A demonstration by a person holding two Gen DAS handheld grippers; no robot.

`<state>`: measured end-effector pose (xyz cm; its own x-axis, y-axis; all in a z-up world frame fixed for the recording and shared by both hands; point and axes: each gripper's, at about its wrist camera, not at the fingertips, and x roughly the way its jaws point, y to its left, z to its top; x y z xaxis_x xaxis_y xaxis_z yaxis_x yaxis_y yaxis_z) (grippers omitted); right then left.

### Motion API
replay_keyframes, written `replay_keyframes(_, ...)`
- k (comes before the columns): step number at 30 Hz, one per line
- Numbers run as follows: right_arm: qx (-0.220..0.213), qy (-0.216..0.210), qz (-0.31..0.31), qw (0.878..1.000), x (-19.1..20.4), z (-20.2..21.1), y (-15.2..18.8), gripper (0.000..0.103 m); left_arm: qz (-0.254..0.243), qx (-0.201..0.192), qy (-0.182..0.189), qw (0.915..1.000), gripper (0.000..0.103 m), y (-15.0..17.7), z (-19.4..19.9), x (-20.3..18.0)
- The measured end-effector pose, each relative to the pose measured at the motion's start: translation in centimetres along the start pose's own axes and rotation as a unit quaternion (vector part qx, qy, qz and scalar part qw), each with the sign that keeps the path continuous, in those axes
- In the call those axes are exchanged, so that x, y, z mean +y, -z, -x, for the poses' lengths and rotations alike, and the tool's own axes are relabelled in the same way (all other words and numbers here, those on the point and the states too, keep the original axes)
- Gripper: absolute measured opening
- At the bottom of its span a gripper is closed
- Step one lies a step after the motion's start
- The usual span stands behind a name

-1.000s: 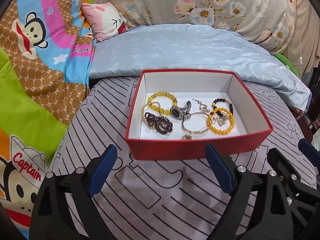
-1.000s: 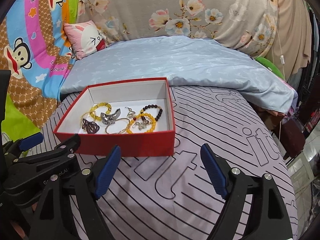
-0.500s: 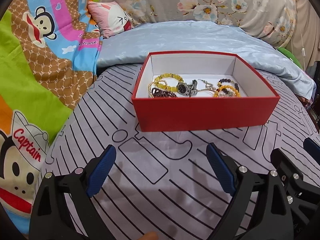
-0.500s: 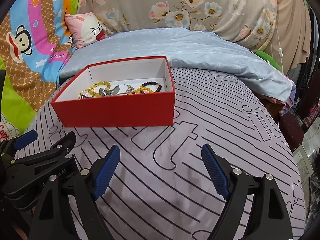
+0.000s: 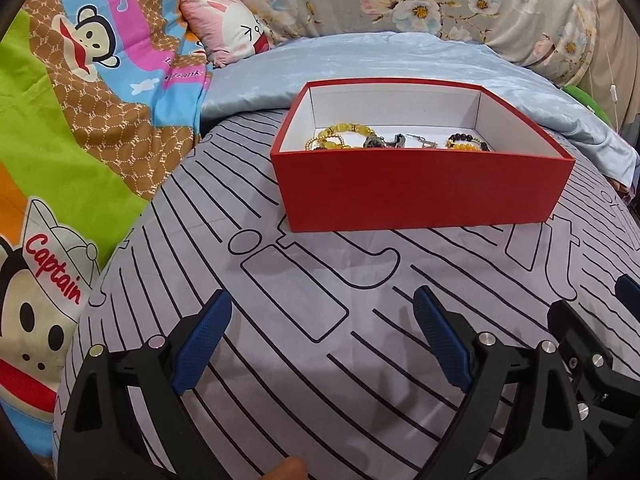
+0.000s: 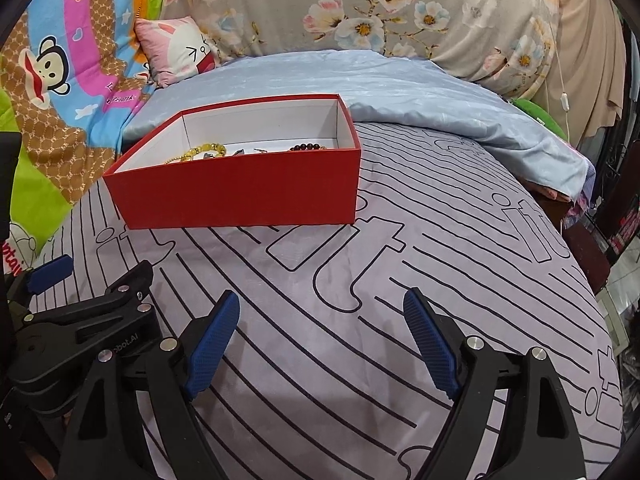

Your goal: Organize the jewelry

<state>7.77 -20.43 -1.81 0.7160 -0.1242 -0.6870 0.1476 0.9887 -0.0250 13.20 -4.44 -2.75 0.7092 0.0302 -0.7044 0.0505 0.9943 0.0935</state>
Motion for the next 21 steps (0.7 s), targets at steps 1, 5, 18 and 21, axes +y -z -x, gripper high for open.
replay_keyframes(1,0.001,-0.001,-0.001,1.0,-0.03,-0.03,0.01,0.083,0.0,-0.001,-0.002,1.0,0.09,0.01,0.04,-0.02)
replay_keyframes(5,0.003,0.005,-0.004,1.0,-0.21,-0.14,0.01,0.083,-0.003,-0.005,-0.002,1.0,0.09,0.02,0.18,-0.14)
replay_keyframes(18,-0.013,0.017,0.008,1.0,0.29,0.35,-0.04,0.083,0.003,-0.009,-0.006,0.9999,0.089,0.06,0.34,0.09)
replay_keyframes(21,-0.012,0.016,0.007,1.0,0.34,0.33,-0.01,0.083,0.003,-0.009,-0.007,0.9999,0.089,0.07,0.34,0.14)
